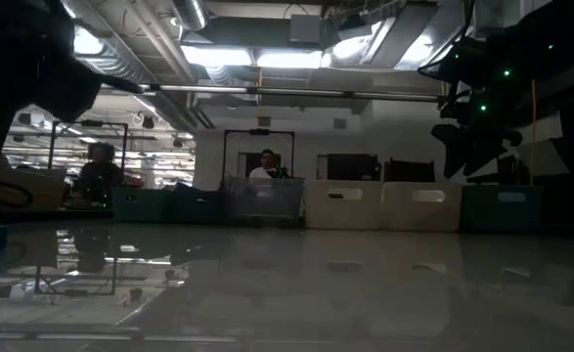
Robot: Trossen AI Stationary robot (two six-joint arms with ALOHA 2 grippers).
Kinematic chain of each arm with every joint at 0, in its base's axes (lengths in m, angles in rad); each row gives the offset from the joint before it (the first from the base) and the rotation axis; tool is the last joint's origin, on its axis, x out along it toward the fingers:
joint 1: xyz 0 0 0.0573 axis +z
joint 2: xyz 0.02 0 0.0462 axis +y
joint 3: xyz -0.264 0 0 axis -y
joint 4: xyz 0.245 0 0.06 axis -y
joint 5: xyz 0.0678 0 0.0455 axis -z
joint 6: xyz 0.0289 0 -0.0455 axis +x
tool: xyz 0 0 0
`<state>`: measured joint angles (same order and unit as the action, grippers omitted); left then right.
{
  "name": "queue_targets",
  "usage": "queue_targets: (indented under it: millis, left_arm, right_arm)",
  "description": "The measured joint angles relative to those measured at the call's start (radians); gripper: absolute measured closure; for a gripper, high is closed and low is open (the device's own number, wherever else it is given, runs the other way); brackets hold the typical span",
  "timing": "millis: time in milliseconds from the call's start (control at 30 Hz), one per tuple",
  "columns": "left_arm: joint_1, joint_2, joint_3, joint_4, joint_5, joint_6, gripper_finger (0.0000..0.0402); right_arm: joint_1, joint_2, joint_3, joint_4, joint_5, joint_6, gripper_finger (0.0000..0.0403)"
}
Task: Sort blocks
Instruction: Put the blue block into the blue bin
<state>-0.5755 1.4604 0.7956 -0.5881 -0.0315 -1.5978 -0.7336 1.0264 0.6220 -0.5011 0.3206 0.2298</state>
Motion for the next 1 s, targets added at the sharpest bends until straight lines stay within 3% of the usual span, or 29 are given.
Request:
queue_targets:
  millis: [300, 533, 867, 1000]
  left_arm:
    - [0.0, 0.118, 0.0, 0.114, 0.006, 0.0, 0.0202]
    - [0.001, 0.165, 0.006, 0.091, 0.026, 0.0, 0.0207]
    - [0.002, 0.165, 0.006, 0.075, 0.027, 0.018, 0.0321]
    - [0.01, 0.161, 0.006, 0.076, 0.017, 0.038, 0.0322]
  right_arm:
    - [0.0, 0.0, 0.0, -0.005, 0.0, 0.0, 0.0146]
    - [0.0, 0.0, 0.0, -0.005, 0.0, 0.0, 0.0146]
    - [0.0, 0.0, 0.0, -0.003, -0.123, 0.0, 0.0146]
    - [0.0, 0.0, 0.0, -0.003, -0.123, 0.0, 0.0146]
